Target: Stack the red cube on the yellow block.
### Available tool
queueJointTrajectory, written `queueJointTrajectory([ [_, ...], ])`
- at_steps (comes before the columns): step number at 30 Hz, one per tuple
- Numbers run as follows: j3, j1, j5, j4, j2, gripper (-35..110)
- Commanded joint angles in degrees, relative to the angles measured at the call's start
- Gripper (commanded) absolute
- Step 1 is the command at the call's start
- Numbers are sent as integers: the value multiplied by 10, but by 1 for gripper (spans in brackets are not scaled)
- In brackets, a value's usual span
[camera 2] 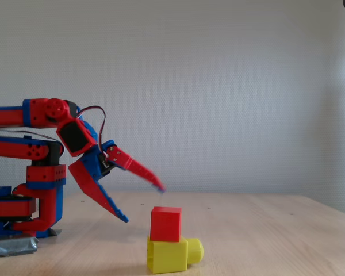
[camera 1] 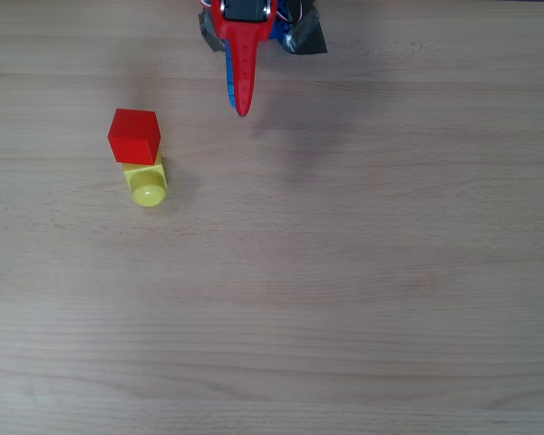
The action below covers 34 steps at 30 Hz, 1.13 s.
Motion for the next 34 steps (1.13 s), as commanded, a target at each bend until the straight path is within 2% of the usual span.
queueJointTrajectory([
  [1, 0, 11, -5, 40, 74, 19],
  [2, 4, 2, -9, 51, 97, 7],
  [4, 9, -15, -11, 53, 102, 0],
  [34, 10, -11, -4, 56, 102, 0],
])
